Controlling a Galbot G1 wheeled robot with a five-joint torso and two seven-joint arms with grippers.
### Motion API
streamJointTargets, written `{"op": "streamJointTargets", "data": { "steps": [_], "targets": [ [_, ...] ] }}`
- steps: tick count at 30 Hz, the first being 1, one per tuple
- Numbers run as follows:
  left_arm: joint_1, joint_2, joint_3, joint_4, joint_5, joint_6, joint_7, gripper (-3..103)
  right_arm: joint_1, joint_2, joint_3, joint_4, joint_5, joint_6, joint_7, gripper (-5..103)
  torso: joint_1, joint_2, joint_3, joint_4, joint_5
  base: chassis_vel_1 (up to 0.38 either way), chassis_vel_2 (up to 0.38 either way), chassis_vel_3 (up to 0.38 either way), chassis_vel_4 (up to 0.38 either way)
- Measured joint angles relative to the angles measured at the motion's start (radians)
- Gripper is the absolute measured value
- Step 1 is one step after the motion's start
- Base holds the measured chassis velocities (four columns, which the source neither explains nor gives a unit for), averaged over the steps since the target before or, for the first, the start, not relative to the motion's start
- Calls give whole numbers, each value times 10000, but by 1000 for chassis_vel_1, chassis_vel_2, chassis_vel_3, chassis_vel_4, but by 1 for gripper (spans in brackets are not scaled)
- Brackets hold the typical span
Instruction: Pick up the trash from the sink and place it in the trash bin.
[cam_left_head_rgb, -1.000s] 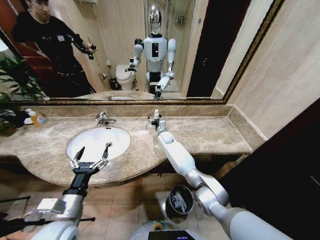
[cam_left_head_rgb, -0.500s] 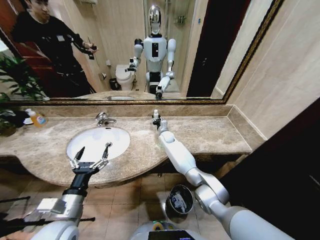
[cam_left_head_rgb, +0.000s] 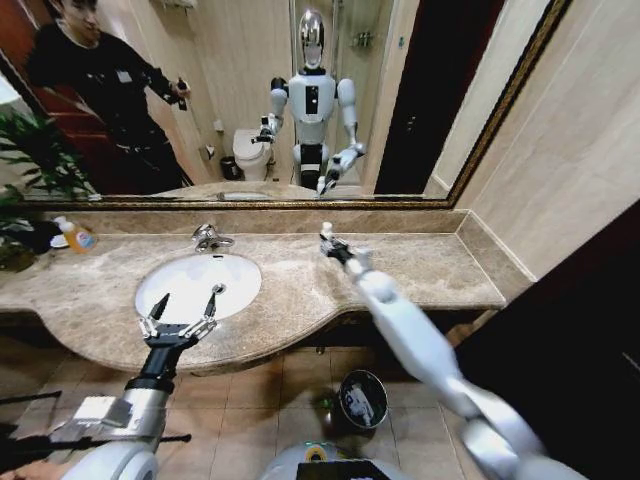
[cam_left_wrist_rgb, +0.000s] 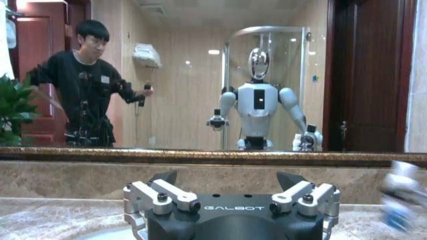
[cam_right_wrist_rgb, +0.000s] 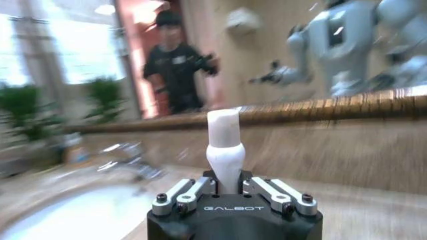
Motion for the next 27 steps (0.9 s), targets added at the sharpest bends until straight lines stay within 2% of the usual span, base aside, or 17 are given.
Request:
{"op": "streamJointTargets", "data": {
  "steps": [1,2,5,6,9,10,12,13,19,20,21,22,24,27],
  "targets": [
    [1,-1,1,0,0,0,-6,100,-822,-560,473,410,325,116,-495,16,0,0,0,2,0,0,0,0,0],
    [1,-1,1,0,0,0,-6,100,-822,-560,473,410,325,116,-495,16,0,0,0,2,0,0,0,0,0],
    [1,0,0,0,0,0,-7,100,-3178,-1533,2258,805,458,661,-1967,16,0,1,0,-1,-5,0,0,0,0],
    [1,0,0,0,0,0,-7,100,-3178,-1533,2258,805,458,661,-1967,16,0,1,0,-1,-5,0,0,0,0],
    [1,0,-1,0,0,0,-8,100,-4849,-1648,2872,30,-130,1815,-2684,16,0,0,2,0,2,0,0,0,0],
    [1,0,-1,0,0,0,-8,100,-4849,-1648,2872,30,-130,1815,-2684,16,0,0,2,0,2,0,0,0,0],
    [1,0,0,1,-1,1,-7,100,-5379,-1409,3012,-824,-575,2451,-2966,16,0,1,1,0,-4,0,0,0,0],
    [1,0,0,1,-1,1,-7,100,-5379,-1409,3012,-824,-575,2451,-2966,16,0,1,1,0,-4,0,0,0,0],
    [0,0,-1,0,0,0,-6,100,-5187,-261,2568,-3186,-2425,3417,-3093,16,3,0,2,4,-8,0,0,0,0],
    [1,0,0,0,0,1,-6,100,-5008,-6,2439,-3686,-2834,3695,-2963,16,3,0,2,4,-7,0,0,0,0],
    [1,0,0,0,0,1,-6,100,-5008,-6,2439,-3686,-2834,3695,-2963,16,3,0,2,4,-7,0,0,0,0],
    [1,0,0,0,0,0,-7,100,-4697,349,2306,-4477,-3416,4153,-2773,16,3,0,2,4,2,0,0,0,0],
    [1,0,-1,0,0,0,-7,100,-4248,827,2242,-5584,-4074,4656,-2606,16,3,0,2,7,-7,0,0,0,0],
    [1,0,-1,0,0,0,-8,100,-3960,1234,2139,-6589,-4342,4941,-2346,16,4,-2,3,6,-9,0,0,0,0]
  ]
}}
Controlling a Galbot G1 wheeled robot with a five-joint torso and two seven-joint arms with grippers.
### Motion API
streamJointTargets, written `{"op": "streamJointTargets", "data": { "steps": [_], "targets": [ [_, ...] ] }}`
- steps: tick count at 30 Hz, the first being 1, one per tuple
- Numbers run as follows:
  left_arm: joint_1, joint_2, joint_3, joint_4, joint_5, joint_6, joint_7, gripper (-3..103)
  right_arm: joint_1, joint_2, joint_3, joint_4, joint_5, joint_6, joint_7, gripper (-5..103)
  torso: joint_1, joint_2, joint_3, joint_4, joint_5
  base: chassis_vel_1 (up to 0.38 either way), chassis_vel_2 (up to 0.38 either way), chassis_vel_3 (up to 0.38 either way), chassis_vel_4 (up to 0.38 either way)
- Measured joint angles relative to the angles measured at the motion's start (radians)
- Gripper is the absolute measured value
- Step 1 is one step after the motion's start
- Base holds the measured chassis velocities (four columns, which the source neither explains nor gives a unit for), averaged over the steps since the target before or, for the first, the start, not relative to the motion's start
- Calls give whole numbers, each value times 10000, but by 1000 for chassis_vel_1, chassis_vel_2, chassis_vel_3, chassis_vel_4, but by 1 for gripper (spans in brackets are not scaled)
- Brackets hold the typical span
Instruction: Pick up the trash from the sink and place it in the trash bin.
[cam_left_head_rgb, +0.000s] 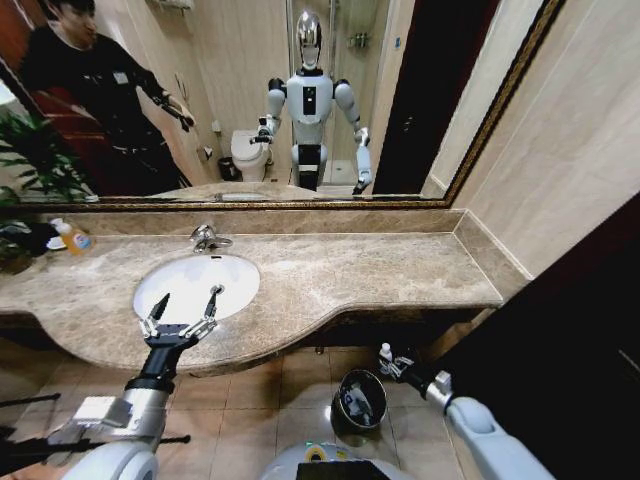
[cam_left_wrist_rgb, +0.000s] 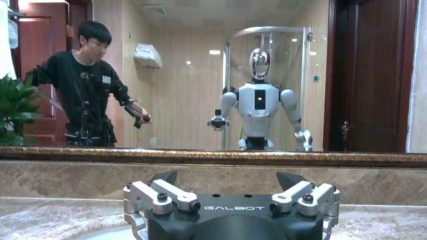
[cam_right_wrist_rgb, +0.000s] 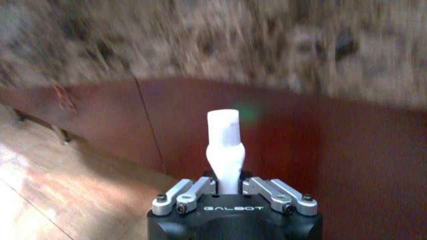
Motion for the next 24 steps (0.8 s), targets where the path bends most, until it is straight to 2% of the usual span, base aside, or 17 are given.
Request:
{"op": "streamJointTargets", "data": {
  "steps": [6,7,9,12,13,15,17,22,24],
  "targets": [
    [0,0,1,0,0,0,0,100,31,472,-14,-847,-479,159,180,16,0,0,0,-2,0,0,0,0,0],
    [0,0,0,0,0,0,0,100,-29,571,-13,-998,-638,176,222,13,-1,0,0,-2,-1,0,0,0,0],
    [0,0,0,0,0,0,0,100,-72,641,-15,-1083,-754,186,245,15,-1,0,0,-3,0,0,0,0,0],
    [0,0,0,0,0,0,0,100,-160,899,-4,-1209,-1089,265,293,32,-1,0,0,-3,-1,0,0,0,0],
    [0,0,0,0,0,0,0,100,-160,899,-4,-1209,-1089,265,293,32,-1,0,0,-3,-1,0,0,0,0],
    [0,0,0,0,0,0,0,100,-138,1180,10,-1263,-1250,274,518,42,-1,0,0,-3,3,0,0,0,0],
    [0,0,0,0,0,0,0,100,-110,1282,11,-1270,-1306,274,639,42,-1,0,0,-3,-1,0,0,0,0],
    [0,0,0,0,0,0,0,100,-26,1563,60,-1152,-1628,237,899,70,-1,0,0,-2,2,0,0,0,0],
    [0,0,0,1,0,0,1,100,-22,1565,78,-1136,-1657,237,919,70,-1,0,0,-2,3,0,0,0,0]
  ]
}}
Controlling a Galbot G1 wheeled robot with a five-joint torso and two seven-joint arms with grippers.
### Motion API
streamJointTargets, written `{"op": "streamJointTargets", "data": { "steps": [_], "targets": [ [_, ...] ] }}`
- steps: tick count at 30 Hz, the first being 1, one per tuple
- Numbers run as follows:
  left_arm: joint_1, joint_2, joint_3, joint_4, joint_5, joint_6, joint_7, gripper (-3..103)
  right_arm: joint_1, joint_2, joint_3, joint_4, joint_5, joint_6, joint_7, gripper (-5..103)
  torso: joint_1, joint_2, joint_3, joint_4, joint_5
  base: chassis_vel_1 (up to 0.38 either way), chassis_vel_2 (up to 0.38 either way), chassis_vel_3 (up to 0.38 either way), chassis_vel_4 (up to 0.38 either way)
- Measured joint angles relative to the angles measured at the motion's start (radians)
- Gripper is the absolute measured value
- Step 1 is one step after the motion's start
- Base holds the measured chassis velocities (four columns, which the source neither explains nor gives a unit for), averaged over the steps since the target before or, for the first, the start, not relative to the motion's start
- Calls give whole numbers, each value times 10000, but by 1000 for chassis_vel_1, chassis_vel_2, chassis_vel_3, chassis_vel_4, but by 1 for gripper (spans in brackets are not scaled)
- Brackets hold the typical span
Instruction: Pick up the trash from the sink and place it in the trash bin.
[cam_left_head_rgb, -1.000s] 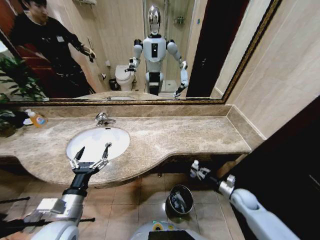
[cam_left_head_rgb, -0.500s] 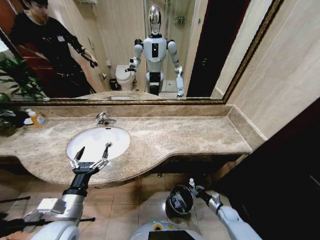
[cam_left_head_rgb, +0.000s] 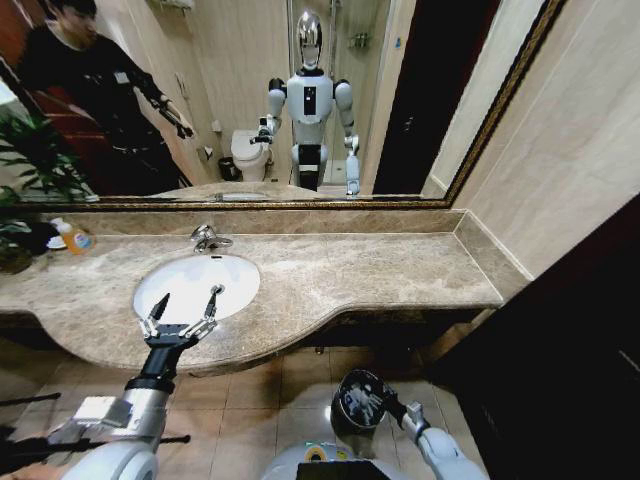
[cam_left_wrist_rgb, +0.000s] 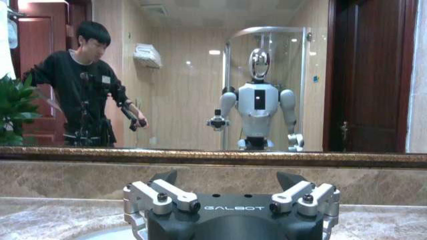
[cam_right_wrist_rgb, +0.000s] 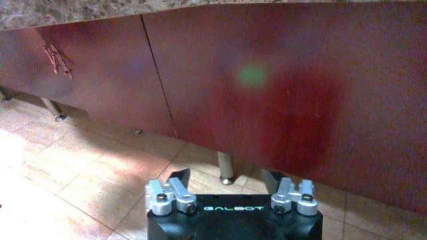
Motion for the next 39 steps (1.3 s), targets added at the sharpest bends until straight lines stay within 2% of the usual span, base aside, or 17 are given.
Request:
{"op": "streamJointTargets", "data": {
  "steps": [3,4,6,10,12,13,17,18,20,21,24,25,28,32,33,36,39],
  "targets": [
    [0,0,0,0,0,0,0,100,-91,-182,153,247,286,-83,-117,85,0,0,0,0,2,0,0,0,0],
    [0,0,0,0,0,0,0,100,-91,-182,153,247,286,-83,-117,85,0,0,0,0,2,0,0,0,0],
    [0,0,0,0,0,0,0,100,-288,-558,295,618,1097,-210,-631,95,0,0,0,-1,-1,0,0,0,0],
    [0,0,0,0,0,0,0,100,-695,-1179,804,1663,2345,-417,-879,100,0,0,1,-1,-3,0,0,0,0],
    [0,0,0,0,0,0,0,100,-938,-1504,1186,2545,3012,-644,-194,100,-1,0,0,-2,1,0,0,0,0],
    [0,0,0,0,0,0,0,100,-938,-1504,1186,2545,3012,-644,-194,100,-1,0,0,-2,1,0,0,0,0],
    [0,0,0,-1,0,0,0,100,-1402,-1706,2399,5027,4063,-1382,1863,100,0,0,1,0,2,0,0,0,0],
    [0,0,0,-1,0,0,0,100,-1402,-1706,2399,5027,4063,-1382,1863,100,0,0,1,0,2,0,0,0,0],
    [0,0,0,0,0,0,0,100,-1695,-1555,2975,6638,4201,-1811,2716,100,-1,0,0,-1,-5,0,0,0,0],
    [0,0,0,0,0,0,0,100,-1695,-1555,2975,6638,4201,-1811,2716,100,-1,0,0,-1,-5,0,0,0,0],
    [0,0,1,0,0,0,3,100,-1820,-1014,3340,8699,3811,-2330,3926,100,-1,0,0,-3,-2,0,0,0,0],
    [0,0,1,0,0,0,3,100,-1820,-1014,3340,8699,3811,-2330,3926,100,-1,0,0,-3,-2,0,0,0,0],
    [0,0,0,-1,0,0,0,100,-1608,8,3453,10235,3095,-2773,4684,100,-1,0,0,1,0,0,0,0,0],
    [0,0,0,-1,0,0,0,100,-1950,482,3497,11304,3127,-3291,4327,100,0,0,0,0,-5,0,0,0,0],
    [0,0,0,-1,0,0,0,100,-1950,482,3497,11304,3127,-3291,4327,100,0,0,0,0,-5,0,0,0,0],
    [0,0,0,-1,0,0,0,100,-2138,402,3680,11502,3079,-3557,3536,100,-1,0,0,-3,-2,0,0,0,0],
    [0,0,0,-1,0,0,0,100,-2031,338,3786,11315,2853,-3566,3349,100,-2,0,0,-1,-1,0,0,0,0]
  ]
}}
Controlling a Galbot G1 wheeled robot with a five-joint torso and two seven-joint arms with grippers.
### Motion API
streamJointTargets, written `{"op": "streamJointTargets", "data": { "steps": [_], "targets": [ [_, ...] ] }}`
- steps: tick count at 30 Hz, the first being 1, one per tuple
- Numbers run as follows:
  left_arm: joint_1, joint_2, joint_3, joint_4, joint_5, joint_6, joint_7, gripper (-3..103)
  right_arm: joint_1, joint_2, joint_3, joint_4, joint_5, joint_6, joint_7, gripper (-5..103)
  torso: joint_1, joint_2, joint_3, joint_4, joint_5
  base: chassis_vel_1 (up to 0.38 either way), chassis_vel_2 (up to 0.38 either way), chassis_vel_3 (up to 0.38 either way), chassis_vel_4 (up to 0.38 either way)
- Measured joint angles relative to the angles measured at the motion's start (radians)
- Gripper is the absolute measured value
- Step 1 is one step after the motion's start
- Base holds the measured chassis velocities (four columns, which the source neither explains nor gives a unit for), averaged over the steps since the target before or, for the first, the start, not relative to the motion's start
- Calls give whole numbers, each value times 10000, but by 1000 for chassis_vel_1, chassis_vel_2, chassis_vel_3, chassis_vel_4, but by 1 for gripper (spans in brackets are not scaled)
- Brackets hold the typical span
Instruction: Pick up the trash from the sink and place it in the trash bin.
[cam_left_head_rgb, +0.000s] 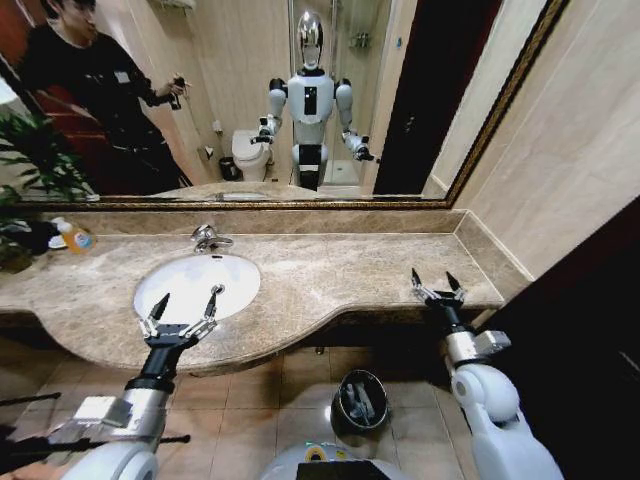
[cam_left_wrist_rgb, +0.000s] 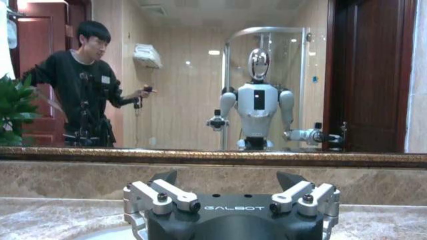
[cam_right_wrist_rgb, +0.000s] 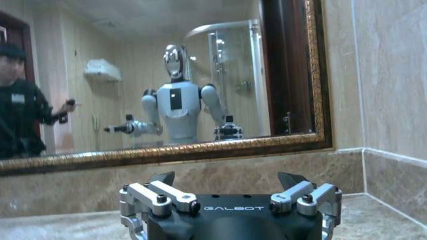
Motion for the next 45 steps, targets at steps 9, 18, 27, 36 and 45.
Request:
{"op": "streamJointTargets", "data": {
  "steps": [9,18,27,36,45],
  "targets": [
    [0,0,0,0,0,0,0,100,67,-43,27,-186,-129,23,-102,100,1,0,0,0,1,0,0,0,0],
    [0,0,0,0,0,-1,0,100,73,-51,12,-229,-131,49,-108,100,2,0,0,1,0,0,0,0,0],
    [0,0,0,0,0,-1,0,100,78,-57,5,-244,-132,61,-115,100,1,0,0,1,0,0,0,0,0],
    [0,0,0,0,0,0,0,100,79,-59,-1,-251,-132,66,-118,100,1,0,0,1,0,0,0,0,0],
    [0,0,0,0,0,-1,0,100,80,-60,-2,-258,-132,71,-118,100,1,0,0,0,0,0,0,0,0]
  ]
}}
